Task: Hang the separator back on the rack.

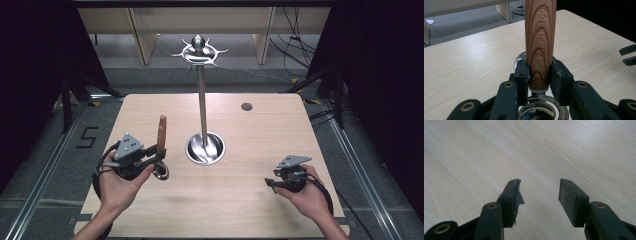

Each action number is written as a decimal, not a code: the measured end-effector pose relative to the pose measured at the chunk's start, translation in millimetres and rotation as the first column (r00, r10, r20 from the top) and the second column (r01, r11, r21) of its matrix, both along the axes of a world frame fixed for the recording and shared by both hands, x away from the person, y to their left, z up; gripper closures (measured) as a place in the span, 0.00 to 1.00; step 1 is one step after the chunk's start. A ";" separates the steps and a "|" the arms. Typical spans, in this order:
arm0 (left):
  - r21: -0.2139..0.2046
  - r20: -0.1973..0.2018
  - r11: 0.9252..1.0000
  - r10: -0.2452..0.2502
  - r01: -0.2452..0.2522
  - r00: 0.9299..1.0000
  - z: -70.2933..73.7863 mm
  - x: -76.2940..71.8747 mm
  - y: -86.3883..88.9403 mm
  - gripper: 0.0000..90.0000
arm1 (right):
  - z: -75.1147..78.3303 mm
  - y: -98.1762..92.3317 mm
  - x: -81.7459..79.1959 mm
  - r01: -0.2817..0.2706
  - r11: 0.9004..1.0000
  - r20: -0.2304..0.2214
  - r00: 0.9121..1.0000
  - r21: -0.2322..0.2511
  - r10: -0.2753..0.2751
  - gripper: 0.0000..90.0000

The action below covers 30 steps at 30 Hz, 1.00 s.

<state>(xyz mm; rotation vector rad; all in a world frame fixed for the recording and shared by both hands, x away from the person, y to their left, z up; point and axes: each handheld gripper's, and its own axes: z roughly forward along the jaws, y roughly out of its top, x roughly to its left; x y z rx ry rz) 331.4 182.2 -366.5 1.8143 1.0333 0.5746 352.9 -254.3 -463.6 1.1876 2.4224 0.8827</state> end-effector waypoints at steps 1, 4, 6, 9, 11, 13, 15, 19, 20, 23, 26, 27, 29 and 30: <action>-0.003 0.009 1.000 -0.007 0.007 1.000 1.5 0.4 -1.3 0.76 | -0.3 0.1 0.0 0.002 1.000 0.000 1.000 0.002 -0.002 0.58; 0.001 0.015 1.000 -0.006 0.006 1.000 4.5 -0.3 -3.7 0.76 | 0.0 0.0 -0.1 0.000 1.000 -0.004 1.000 0.000 0.000 0.58; -0.002 0.020 1.000 -0.009 0.009 1.000 5.0 -0.2 -4.4 0.76 | 0.0 0.0 -0.1 0.000 1.000 -0.003 1.000 0.000 0.000 0.58; -0.010 0.032 1.000 -0.015 0.016 0.999 6.8 0.6 -6.9 0.76 | -0.2 0.2 -0.2 0.002 1.000 -0.004 1.000 0.002 -0.002 0.58; -0.004 0.036 1.000 -0.012 0.012 0.999 9.0 0.8 -8.0 0.76 | -0.2 0.0 -0.2 0.001 1.000 -0.002 1.000 0.002 -0.001 0.58; -0.005 0.041 1.000 -0.015 0.015 0.999 10.5 1.5 -8.8 0.76 | -0.3 0.0 0.0 0.001 1.000 -0.001 1.000 0.002 -0.001 0.58; -0.007 0.043 1.000 -0.013 0.013 0.999 11.8 1.9 -9.7 0.76 | 0.5 0.5 -0.5 0.006 1.000 -0.016 1.000 0.006 -0.006 0.58; -0.007 0.057 1.000 -0.016 0.016 0.998 14.9 2.3 -11.5 0.76 | -0.5 0.5 -0.2 0.003 1.000 -0.002 1.000 0.004 -0.003 0.57; -0.008 0.058 1.000 -0.016 0.017 0.998 15.7 2.3 -12.1 0.76 | -0.6 0.5 -0.2 0.004 1.000 -0.002 1.000 0.004 -0.004 0.57; -0.016 0.064 1.000 -0.020 0.021 0.998 17.9 2.8 -13.8 0.76 | 1.0 -0.5 -0.3 -0.004 1.000 -0.015 1.000 -0.008 0.004 0.57; -0.017 0.068 1.000 -0.020 0.021 0.997 19.1 3.1 -14.9 0.76 | 1.0 -0.6 -0.3 -0.004 1.000 -0.014 1.000 -0.008 0.004 0.57; -0.017 0.070 1.000 -0.020 0.021 0.997 19.9 3.2 -15.7 0.76 | 0.9 -0.7 -0.1 -0.005 1.000 -0.014 1.000 -0.008 0.004 0.57; -0.016 0.073 1.000 -0.020 0.021 0.997 21.9 3.6 -17.1 0.76 | 1.0 -0.7 -0.1 -0.005 1.000 -0.013 1.000 -0.008 0.005 0.57; -0.016 0.074 1.000 -0.020 0.022 0.997 22.3 3.8 -17.3 0.76 | 1.1 -0.6 -0.3 -0.004 1.000 -0.014 1.000 -0.007 0.004 0.57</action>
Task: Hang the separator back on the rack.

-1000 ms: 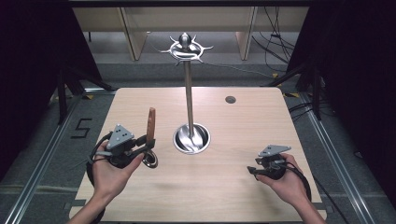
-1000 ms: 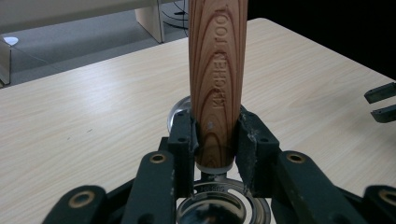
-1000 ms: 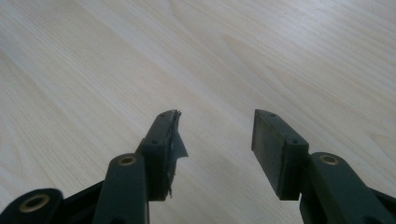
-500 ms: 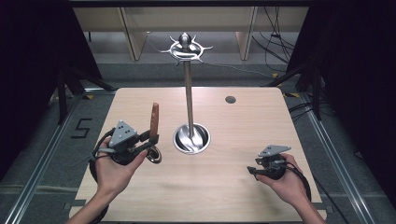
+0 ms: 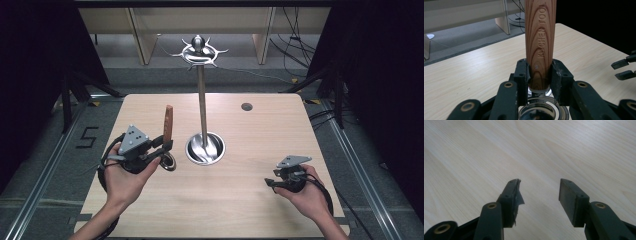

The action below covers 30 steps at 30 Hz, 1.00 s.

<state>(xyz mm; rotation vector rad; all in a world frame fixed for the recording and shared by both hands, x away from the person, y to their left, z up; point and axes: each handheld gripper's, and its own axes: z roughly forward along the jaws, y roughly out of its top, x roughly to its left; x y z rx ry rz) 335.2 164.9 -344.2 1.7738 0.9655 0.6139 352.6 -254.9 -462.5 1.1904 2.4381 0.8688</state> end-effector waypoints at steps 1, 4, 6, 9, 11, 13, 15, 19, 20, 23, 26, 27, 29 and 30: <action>0.001 0.001 1.000 -0.001 0.001 1.000 0.7 0.3 -0.3 0.76 | 0.0 0.1 -0.1 0.001 1.000 0.001 1.000 0.001 -0.001 0.57; -0.005 0.004 1.000 0.000 0.000 1.000 1.9 0.7 -1.5 0.76 | 0.0 0.1 0.0 0.001 1.000 0.002 1.000 0.001 -0.001 0.57; -0.004 0.006 1.000 0.000 0.000 1.000 3.0 1.0 -2.2 0.76 | -0.7 -0.6 1.4 -0.008 1.000 0.027 1.000 -0.004 0.008 0.57; -0.008 0.013 1.000 -0.008 0.008 1.000 5.1 1.9 -4.4 0.76 | 0.4 0.7 -0.5 0.006 1.000 -0.004 1.000 0.003 -0.006 0.58; -0.007 0.013 1.000 -0.006 0.006 1.000 6.3 1.7 -5.3 0.76 | 0.4 0.7 -0.6 0.006 1.000 -0.004 1.000 0.004 -0.006 0.57; -0.005 0.015 1.000 -0.008 0.008 1.000 7.0 1.8 -5.8 0.76 | 0.1 0.4 0.0 0.001 1.000 0.006 1.000 0.002 -0.001 0.57; -0.003 0.018 1.000 -0.011 0.011 1.000 8.6 2.0 -7.0 0.76 | 0.1 0.2 0.3 0.001 1.000 0.007 1.000 0.002 -0.001 0.57; -0.003 0.024 1.000 -0.016 0.016 1.000 11.3 2.4 -10.0 0.76 | 0.1 0.5 0.0 0.000 1.000 0.006 1.000 0.003 0.000 0.57; -0.003 0.024 1.000 -0.016 0.016 1.000 11.3 2.4 -10.0 0.76 | 0.1 0.5 0.0 0.003 1.000 0.004 1.000 0.004 -0.003 0.57; -0.001 0.030 1.000 -0.021 0.021 0.999 13.9 2.7 -12.1 0.76 | -0.2 0.4 0.3 0.002 1.000 0.004 1.000 0.003 -0.002 0.57; 0.001 0.036 1.000 -0.026 0.026 0.999 16.0 3.0 -14.0 0.76 | 0.8 1.7 -0.4 0.015 1.000 -0.014 1.000 0.020 -0.014 0.57; 0.003 0.039 1.000 -0.027 0.027 0.999 16.8 3.1 -14.8 0.76 | 0.8 1.7 -0.4 0.014 1.000 -0.015 1.000 0.021 -0.014 0.57; 0.000 0.041 1.000 -0.027 0.027 0.999 17.3 3.3 -15.7 0.76 | 0.8 1.8 -0.5 0.015 1.000 -0.015 1.000 0.021 -0.014 0.57; -0.001 0.042 1.000 -0.028 0.028 0.999 17.8 3.4 -16.4 0.76 | 0.8 1.7 -0.5 0.015 1.000 -0.015 1.000 0.020 -0.015 0.57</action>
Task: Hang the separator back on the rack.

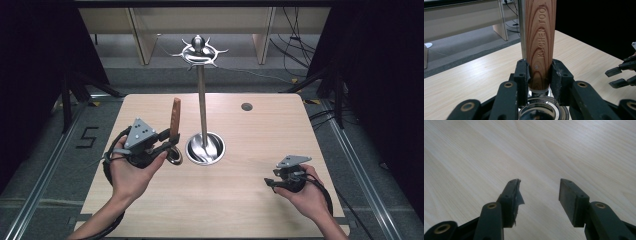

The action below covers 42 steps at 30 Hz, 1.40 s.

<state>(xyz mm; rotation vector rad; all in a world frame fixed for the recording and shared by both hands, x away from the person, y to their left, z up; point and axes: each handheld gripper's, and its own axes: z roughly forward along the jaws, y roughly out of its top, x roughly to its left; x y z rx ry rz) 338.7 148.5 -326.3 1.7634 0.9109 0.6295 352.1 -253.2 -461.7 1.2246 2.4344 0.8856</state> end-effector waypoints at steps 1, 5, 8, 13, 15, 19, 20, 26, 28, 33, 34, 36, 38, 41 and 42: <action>0.001 0.003 1.000 -0.003 0.003 1.000 1.0 0.3 -1.0 0.76 | 0.0 0.1 -0.1 0.002 1.000 -0.002 1.000 0.001 -0.002 0.57; 0.005 0.010 1.000 -0.009 0.009 1.000 2.9 1.1 -3.7 0.76 | 1.5 -0.9 0.1 -0.008 1.000 -0.016 1.000 -0.014 0.008 0.57; 0.004 0.013 1.000 -0.010 0.010 1.000 3.6 1.2 -4.7 0.76 | 1.4 -0.8 0.1 -0.009 1.000 -0.014 1.000 -0.013 0.008 0.57; 0.005 0.020 1.000 -0.016 0.016 1.000 6.3 1.7 -6.4 0.76 | 1.5 -0.9 -0.2 -0.007 1.000 -0.016 1.000 -0.013 0.006 0.57; 0.002 0.023 1.000 -0.016 0.016 1.000 7.3 1.8 -7.0 0.76 | -2.2 0.0 0.4 -0.003 1.000 0.024 1.000 -0.001 0.003 0.57; 0.015 0.056 0.999 -0.036 0.035 0.998 10.6 4.8 -7.4 0.76 | 1.2 -0.7 -0.3 -0.004 1.000 -0.016 1.000 -0.010 0.004 0.57; 0.014 0.056 0.999 -0.036 0.035 0.998 11.3 5.1 -7.8 0.76 | 1.0 -1.8 1.1 -0.018 1.000 0.007 1.000 -0.022 0.018 0.57; 0.006 0.067 0.999 -0.039 0.038 0.997 15.2 5.6 -11.5 0.76 | 0.7 -0.6 -0.1 -0.010 1.000 -0.010 1.000 -0.010 0.010 0.57; 0.004 0.068 0.999 -0.038 0.038 0.997 16.4 5.8 -12.5 0.76 | 0.9 -0.7 0.1 -0.010 1.000 -0.007 1.000 -0.011 0.010 0.57; 0.001 0.077 0.999 -0.039 0.039 0.996 19.2 6.5 -13.5 0.76 | -3.4 -0.9 1.9 -0.016 1.000 0.062 0.998 -0.008 0.016 0.57; -0.002 0.079 0.999 -0.038 0.039 0.996 20.1 6.6 -14.1 0.76 | 0.3 -2.5 1.7 -0.031 0.999 0.024 0.999 -0.029 0.032 0.57; -0.019 0.053 0.999 -0.028 0.029 0.998 19.9 4.8 -15.3 0.76 | -0.2 -2.4 1.9 -0.031 0.999 0.030 0.999 -0.026 0.032 0.57; -0.018 0.055 0.999 -0.028 0.030 0.998 20.8 5.1 -15.5 0.76 | -0.2 -2.2 1.6 -0.030 0.999 0.029 0.999 -0.024 0.031 0.57; -0.015 0.071 0.999 -0.032 0.033 0.997 22.8 6.7 -15.7 0.76 | -2.9 -1.2 2.0 -0.020 1.000 0.057 0.998 -0.010 0.021 0.57; -0.007 0.089 0.999 -0.037 0.038 0.995 24.0 8.1 -15.2 0.76 | -3.2 -0.8 1.8 -0.016 1.000 0.058 0.998 -0.007 0.016 0.57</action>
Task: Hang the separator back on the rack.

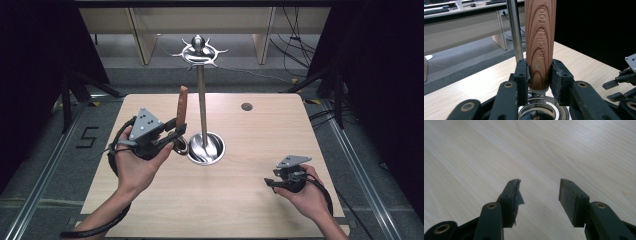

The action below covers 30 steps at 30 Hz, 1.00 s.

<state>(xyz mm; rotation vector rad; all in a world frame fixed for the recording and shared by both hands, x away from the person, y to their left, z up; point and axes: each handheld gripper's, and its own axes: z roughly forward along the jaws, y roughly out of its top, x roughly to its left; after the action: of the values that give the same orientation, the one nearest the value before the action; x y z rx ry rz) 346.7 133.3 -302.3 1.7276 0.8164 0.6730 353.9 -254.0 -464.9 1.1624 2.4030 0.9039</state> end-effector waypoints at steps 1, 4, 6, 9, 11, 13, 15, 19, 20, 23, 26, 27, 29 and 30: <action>-0.010 -0.015 1.000 0.005 -0.005 1.000 0.3 -0.8 -0.8 0.76 | 0.2 0.1 -0.3 0.003 1.000 -0.007 1.000 0.000 -0.003 0.57; -0.014 -0.013 1.000 0.005 -0.006 1.000 1.9 -0.3 -1.3 0.76 | 3.0 -1.2 -0.4 -0.012 1.000 -0.035 0.999 -0.016 0.011 0.57; -0.024 -0.020 1.000 0.013 -0.013 1.000 3.8 -1.0 -2.7 0.76 | 3.1 -1.2 -0.5 -0.011 1.000 -0.036 0.999 -0.016 0.010 0.57; -0.022 0.001 1.000 0.007 -0.007 1.000 5.6 0.5 -3.3 0.76 | -0.4 0.0 0.2 0.001 1.000 0.006 1.000 0.001 -0.001 0.57; -0.024 0.004 1.000 0.012 -0.012 1.000 6.1 0.6 -3.6 0.76 | 0.0 -0.2 0.0 -0.002 1.000 0.000 1.000 -0.001 0.002 0.57; -0.026 0.002 1.000 0.012 -0.012 1.000 6.9 1.9 -4.4 0.76 | 0.3 -0.5 0.0 -0.002 1.000 -0.002 1.000 -0.004 0.002 0.57; -0.025 0.003 1.000 0.012 -0.012 1.000 7.5 2.5 -5.2 0.76 | 0.2 -0.4 0.0 -0.002 1.000 0.001 1.000 -0.002 0.002 0.57; -0.028 0.005 1.000 0.013 -0.013 1.000 9.2 3.5 -5.9 0.76 | 0.2 -0.4 -0.1 -0.002 1.000 0.001 1.000 -0.003 0.002 0.57; -0.031 0.007 0.999 0.015 -0.015 1.000 9.6 4.1 -6.2 0.76 | 0.3 -0.4 -0.1 -0.003 1.000 0.001 1.000 -0.002 0.003 0.57; -0.033 0.006 0.999 0.016 -0.016 1.000 11.0 5.5 -6.2 0.76 | 0.7 -0.1 -0.6 -0.001 1.000 -0.004 1.000 0.001 0.001 0.57; -0.035 0.005 0.999 0.015 -0.015 1.000 11.6 6.4 -6.2 0.76 | 0.7 -0.5 -0.2 -0.003 1.000 0.001 1.000 -0.003 0.003 0.57; -0.038 0.005 0.999 0.017 -0.017 1.000 11.9 7.3 -6.5 0.76 | 0.9 -0.6 -0.3 -0.003 1.000 0.000 1.000 -0.003 0.003 0.57; -0.042 0.003 0.999 0.017 -0.017 1.000 11.9 7.9 -6.7 0.76 | 0.7 -0.5 -0.2 -0.003 1.000 0.001 1.000 -0.003 0.003 0.57; -0.035 0.019 0.999 0.014 -0.013 1.000 12.5 9.2 -5.9 0.76 | 0.7 -0.5 -0.2 -0.003 1.000 0.001 1.000 -0.003 0.003 0.57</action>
<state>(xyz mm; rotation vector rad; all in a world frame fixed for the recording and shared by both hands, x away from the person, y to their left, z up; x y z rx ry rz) 356.0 127.4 -289.9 1.6833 0.8225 0.6804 353.7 -254.5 -464.2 1.1571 2.4049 0.9018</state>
